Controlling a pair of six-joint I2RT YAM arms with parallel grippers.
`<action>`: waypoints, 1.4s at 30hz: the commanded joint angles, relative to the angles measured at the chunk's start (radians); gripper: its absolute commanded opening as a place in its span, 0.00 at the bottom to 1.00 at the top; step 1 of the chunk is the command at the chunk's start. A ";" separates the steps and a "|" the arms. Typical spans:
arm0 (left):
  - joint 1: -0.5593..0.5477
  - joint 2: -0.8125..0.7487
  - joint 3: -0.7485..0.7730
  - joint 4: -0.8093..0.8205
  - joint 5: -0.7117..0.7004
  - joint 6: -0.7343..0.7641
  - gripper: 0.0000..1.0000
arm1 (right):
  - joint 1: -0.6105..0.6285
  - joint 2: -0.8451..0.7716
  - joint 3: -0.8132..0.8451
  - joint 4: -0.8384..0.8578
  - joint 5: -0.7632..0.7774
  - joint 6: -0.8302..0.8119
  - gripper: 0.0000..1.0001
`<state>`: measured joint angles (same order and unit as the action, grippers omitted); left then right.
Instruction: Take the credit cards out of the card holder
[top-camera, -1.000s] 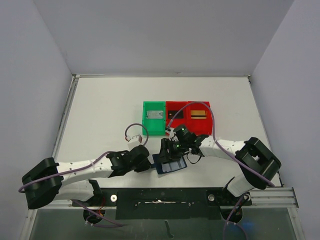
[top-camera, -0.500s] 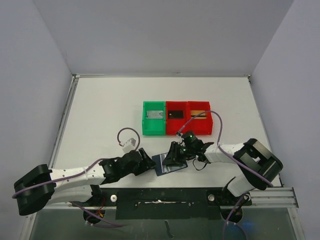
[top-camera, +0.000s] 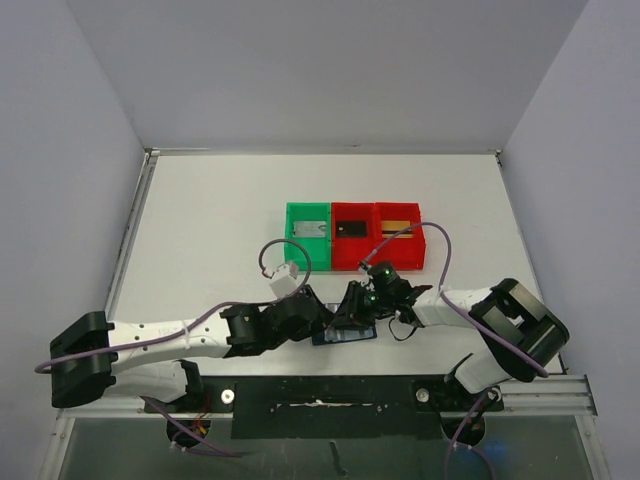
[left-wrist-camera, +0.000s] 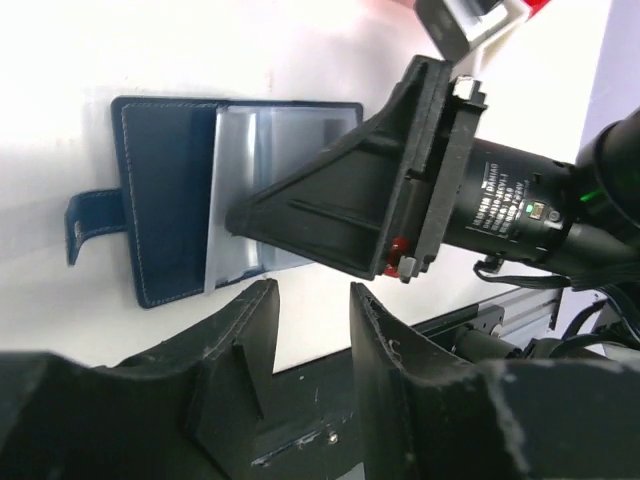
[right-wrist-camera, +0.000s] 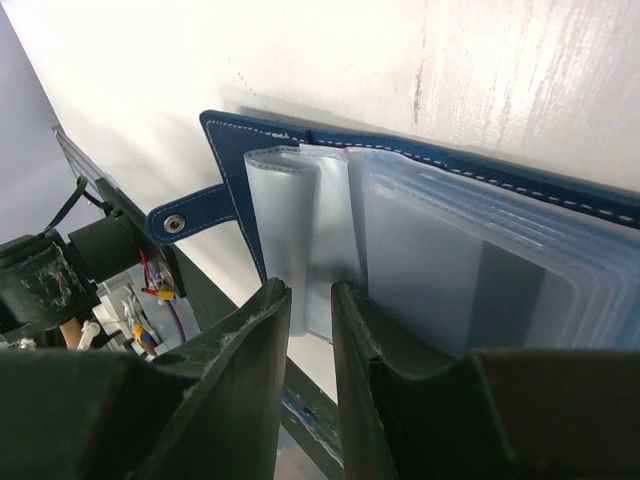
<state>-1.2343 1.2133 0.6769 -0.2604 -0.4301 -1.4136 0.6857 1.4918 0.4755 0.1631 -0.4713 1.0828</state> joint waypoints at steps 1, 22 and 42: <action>-0.004 0.022 -0.010 0.173 -0.029 0.088 0.27 | -0.015 -0.042 -0.003 0.015 0.030 -0.003 0.24; 0.048 0.218 -0.026 0.253 0.051 0.089 0.00 | -0.053 -0.245 0.122 -0.402 0.250 -0.129 0.29; 0.046 0.221 -0.045 0.270 0.089 0.099 0.00 | -0.098 -0.274 0.136 -0.549 0.312 -0.282 0.39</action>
<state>-1.1839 1.4410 0.6079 -0.0048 -0.3450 -1.3235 0.5896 1.2034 0.5930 -0.4133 -0.1417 0.8364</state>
